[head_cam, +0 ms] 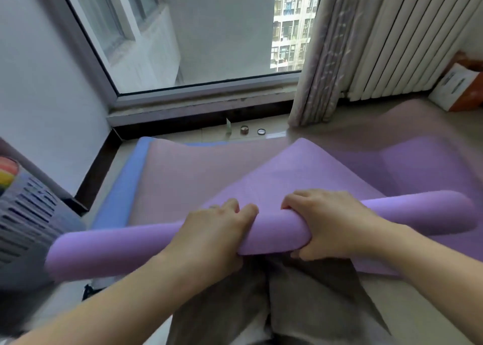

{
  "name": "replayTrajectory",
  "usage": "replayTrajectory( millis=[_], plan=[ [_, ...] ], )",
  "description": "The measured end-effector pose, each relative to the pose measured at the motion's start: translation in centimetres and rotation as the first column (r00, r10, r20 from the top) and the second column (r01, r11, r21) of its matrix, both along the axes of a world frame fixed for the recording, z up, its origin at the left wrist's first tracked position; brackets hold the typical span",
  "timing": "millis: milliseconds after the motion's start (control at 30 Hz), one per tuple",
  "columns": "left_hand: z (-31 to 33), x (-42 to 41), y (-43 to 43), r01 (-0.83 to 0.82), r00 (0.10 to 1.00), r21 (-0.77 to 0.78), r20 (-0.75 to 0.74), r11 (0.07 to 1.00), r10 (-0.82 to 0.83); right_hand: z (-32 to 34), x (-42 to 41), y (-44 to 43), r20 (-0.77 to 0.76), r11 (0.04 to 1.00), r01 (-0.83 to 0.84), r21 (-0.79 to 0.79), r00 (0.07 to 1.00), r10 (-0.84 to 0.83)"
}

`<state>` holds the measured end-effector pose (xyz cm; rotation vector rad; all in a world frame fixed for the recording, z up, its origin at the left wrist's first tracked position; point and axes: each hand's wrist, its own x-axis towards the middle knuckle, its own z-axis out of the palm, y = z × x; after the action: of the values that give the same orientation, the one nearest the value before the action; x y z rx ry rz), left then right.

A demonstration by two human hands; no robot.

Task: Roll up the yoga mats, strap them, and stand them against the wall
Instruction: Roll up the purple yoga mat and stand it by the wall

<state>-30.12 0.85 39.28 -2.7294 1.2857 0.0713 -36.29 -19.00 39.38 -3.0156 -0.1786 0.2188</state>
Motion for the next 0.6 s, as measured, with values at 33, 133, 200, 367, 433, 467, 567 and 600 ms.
replayTrajectory(
  millis=[33, 133, 200, 367, 433, 467, 567, 600],
  plan=[
    [-1.1, -0.4, 0.0, -0.022, 0.997, 0.012, -0.078, 1.0, 0.023, -0.4, -0.1, 0.1, -0.118, 1.0, -0.006, 0.012, 0.993, 0.008],
    [-3.0, -0.9, 0.5, -0.038, 0.975, 0.01, -0.22, 0.999, 0.04, -1.7, 0.0, 0.6, -0.298, 0.998, 0.002, 0.067, 0.955, 0.018],
    [-3.8, -0.8, 1.1, -0.054, 0.949, 0.02, -0.309, 0.998, 0.057, -2.5, -0.4, 0.9, -0.271, 1.0, -0.014, 0.011, 0.962, 0.017],
    [-3.7, 0.8, 2.3, -0.111, 0.836, -0.06, -0.546, 0.992, 0.06, -5.1, -2.3, 0.7, 0.198, 0.975, -0.086, -0.207, 0.972, 0.128],
    [-3.7, 1.2, 2.3, -0.101, 0.827, -0.046, -0.559, 0.994, 0.058, -5.8, -2.0, 0.5, 0.216, 0.978, -0.105, -0.179, 0.966, 0.143],
    [-3.8, 1.1, 2.2, -0.095, 0.841, -0.031, -0.537, 0.995, 0.064, -5.7, -1.7, 0.5, 0.177, 0.977, -0.114, -0.179, 0.973, 0.147],
    [-4.4, 0.6, 2.1, -0.076, 0.96, 0.016, -0.27, 0.997, 0.077, -3.9, 0.2, 0.2, -0.064, 0.987, -0.133, -0.093, 0.99, 0.127],
    [-4.7, 0.2, 2.0, -0.071, 0.985, 0.03, -0.157, 0.997, 0.075, -3.3, 1.1, -0.1, -0.156, 0.993, -0.116, -0.028, 0.981, 0.111]
  ],
)
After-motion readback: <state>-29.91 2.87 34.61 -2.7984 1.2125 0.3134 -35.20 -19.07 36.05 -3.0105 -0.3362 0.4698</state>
